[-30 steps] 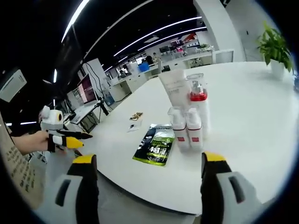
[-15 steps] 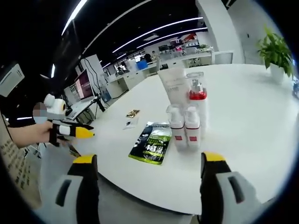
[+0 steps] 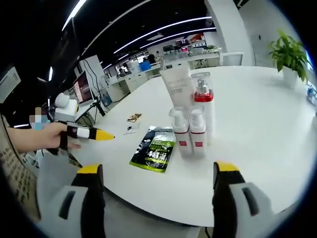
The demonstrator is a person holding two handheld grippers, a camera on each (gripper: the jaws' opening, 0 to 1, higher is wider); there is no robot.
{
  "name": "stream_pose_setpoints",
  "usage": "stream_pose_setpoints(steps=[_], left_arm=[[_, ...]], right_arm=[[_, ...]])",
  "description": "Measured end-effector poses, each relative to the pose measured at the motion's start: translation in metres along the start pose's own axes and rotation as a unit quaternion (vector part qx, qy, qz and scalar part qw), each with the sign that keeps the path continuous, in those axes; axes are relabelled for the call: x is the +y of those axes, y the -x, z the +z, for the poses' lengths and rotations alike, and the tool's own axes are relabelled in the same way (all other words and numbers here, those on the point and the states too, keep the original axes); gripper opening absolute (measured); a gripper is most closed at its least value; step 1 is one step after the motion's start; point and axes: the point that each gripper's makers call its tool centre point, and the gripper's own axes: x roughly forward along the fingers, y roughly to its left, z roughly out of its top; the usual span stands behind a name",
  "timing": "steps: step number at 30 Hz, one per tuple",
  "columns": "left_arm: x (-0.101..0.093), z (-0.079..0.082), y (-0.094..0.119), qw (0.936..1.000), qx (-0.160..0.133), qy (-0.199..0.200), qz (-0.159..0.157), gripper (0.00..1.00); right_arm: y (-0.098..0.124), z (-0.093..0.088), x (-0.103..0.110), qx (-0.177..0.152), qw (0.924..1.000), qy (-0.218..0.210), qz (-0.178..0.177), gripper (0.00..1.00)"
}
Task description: Arrange the skincare products in the storage area until every visible bottle or jar stands upright without overlapping.
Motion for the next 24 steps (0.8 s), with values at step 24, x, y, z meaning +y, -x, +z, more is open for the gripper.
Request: stream_pose_setpoints(steps=[24], left_arm=[[0.027, 0.016, -0.067, 0.9955, 0.043, 0.006, 0.084, 0.74]], right_arm=[[-0.002, -0.008, -0.009, 0.013, 0.9996, -0.020, -0.018, 0.87]])
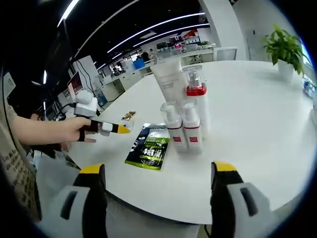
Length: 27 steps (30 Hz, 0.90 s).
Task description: Arrange the skincare products in the storage area until every visible bottle or jar stands upright without overlapping.
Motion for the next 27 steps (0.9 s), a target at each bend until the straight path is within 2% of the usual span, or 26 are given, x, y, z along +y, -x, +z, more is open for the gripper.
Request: stream_pose_setpoints(steps=[8, 15, 21, 24, 27], left_arm=[[0.004, 0.008, -0.017, 0.9999, 0.003, 0.014, 0.009, 0.65], [0.004, 0.017, -0.023, 0.9999, -0.001, 0.013, 0.011, 0.64], [0.011, 0.018, -0.025, 0.9995, -0.001, -0.021, 0.024, 0.55], [0.011, 0.019, -0.022, 0.9996, -0.007, -0.020, 0.021, 0.54], [0.011, 0.021, -0.022, 0.9995, -0.014, -0.022, 0.020, 0.46]], right_arm=[[-0.001, -0.001, -0.004, 0.001, 0.9999, -0.009, -0.008, 0.86], [-0.001, -0.002, -0.005, 0.004, 0.9999, -0.010, -0.010, 0.85], [-0.002, -0.002, -0.005, 0.006, 0.9999, -0.011, -0.011, 0.84], [-0.002, -0.002, -0.005, 0.006, 0.9998, -0.012, -0.012, 0.84], [-0.002, -0.002, -0.005, 0.007, 0.9998, -0.012, -0.012, 0.84]])
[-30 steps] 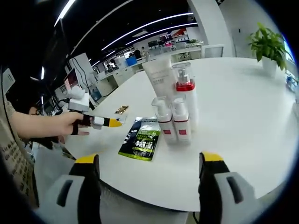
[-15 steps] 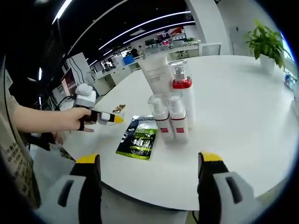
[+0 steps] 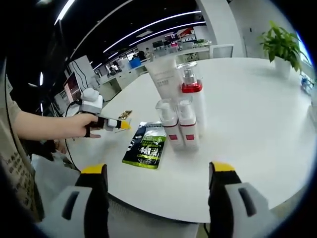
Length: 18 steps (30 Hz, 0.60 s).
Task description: Arrange the skincare products in the storage area until every visible bottle or jar stands upright without overlapping.
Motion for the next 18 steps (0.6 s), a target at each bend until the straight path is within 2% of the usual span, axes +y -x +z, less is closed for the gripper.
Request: stream_pose_setpoints(steps=[1, 2, 11, 18], left_arm=[[0.000, 0.001, 0.001, 1.0000, -0.004, -0.003, -0.003, 0.40], [-0.001, 0.001, 0.001, 1.0000, -0.006, -0.004, -0.005, 0.38], [-0.003, -0.001, 0.002, 0.9997, -0.011, -0.011, -0.017, 0.38], [-0.007, 0.001, 0.012, 0.9992, -0.027, -0.015, -0.026, 0.38]], right_arm=[[0.000, 0.000, 0.000, 0.000, 1.0000, 0.000, 0.000, 0.83], [0.000, 0.000, 0.000, 0.000, 1.0000, 0.001, 0.000, 0.83], [0.000, 0.001, 0.001, 0.000, 1.0000, 0.004, -0.001, 0.83], [0.000, 0.001, 0.002, 0.000, 1.0000, 0.008, 0.001, 0.83]])
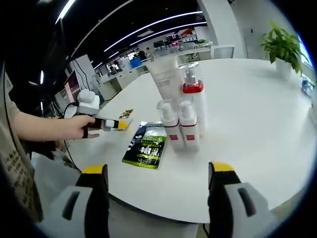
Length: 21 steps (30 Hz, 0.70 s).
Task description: Arrange the skincare products in the storage area until every visible bottle or jar stands upright without overlapping.
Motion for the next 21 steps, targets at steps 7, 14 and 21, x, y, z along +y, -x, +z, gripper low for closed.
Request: stream_pose_setpoints(steps=[7, 14, 21], left_arm=[[-0.002, 0.003, 0.014, 0.9998, -0.018, -0.005, -0.011, 0.38], [-0.009, 0.004, 0.029, 0.9987, -0.036, -0.025, -0.025, 0.38], [-0.017, 0.003, 0.046, 0.9972, -0.049, -0.041, -0.039, 0.38]], right_arm=[[0.000, 0.001, 0.002, -0.002, 1.0000, 0.003, 0.004, 0.82], [0.001, 0.002, 0.004, -0.005, 0.9999, 0.015, 0.006, 0.81], [0.002, 0.003, 0.005, -0.010, 0.9998, 0.016, 0.007, 0.80]])
